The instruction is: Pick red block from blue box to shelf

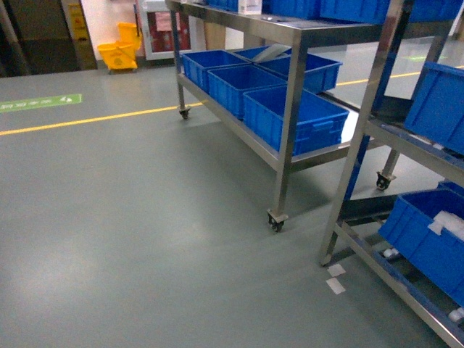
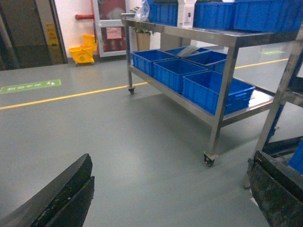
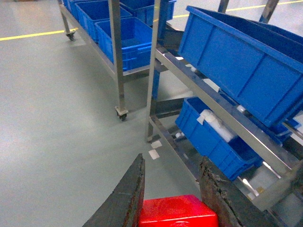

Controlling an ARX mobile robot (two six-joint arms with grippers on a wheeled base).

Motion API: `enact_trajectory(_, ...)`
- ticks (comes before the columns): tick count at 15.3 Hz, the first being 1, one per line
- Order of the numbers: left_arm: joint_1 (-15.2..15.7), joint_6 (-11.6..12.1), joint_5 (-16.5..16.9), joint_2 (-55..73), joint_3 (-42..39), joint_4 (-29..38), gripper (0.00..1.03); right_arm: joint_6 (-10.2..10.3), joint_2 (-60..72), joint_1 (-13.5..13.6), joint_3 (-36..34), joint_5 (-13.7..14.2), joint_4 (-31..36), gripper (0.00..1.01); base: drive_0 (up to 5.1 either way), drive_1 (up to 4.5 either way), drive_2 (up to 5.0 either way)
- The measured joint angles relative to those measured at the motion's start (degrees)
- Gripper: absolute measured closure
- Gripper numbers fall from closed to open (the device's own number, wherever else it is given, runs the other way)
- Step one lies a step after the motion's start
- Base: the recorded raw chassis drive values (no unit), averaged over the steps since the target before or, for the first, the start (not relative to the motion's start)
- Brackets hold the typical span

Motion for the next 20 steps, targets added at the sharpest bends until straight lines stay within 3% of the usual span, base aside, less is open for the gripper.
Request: enact_trajectory(20, -0.02, 0.0, 0.0, 0.0, 0.0, 0.0, 0.05, -0.02, -0.24, 0.0, 0.0, 0.02, -0.02, 0.73, -1.6, -1.57, -1.6)
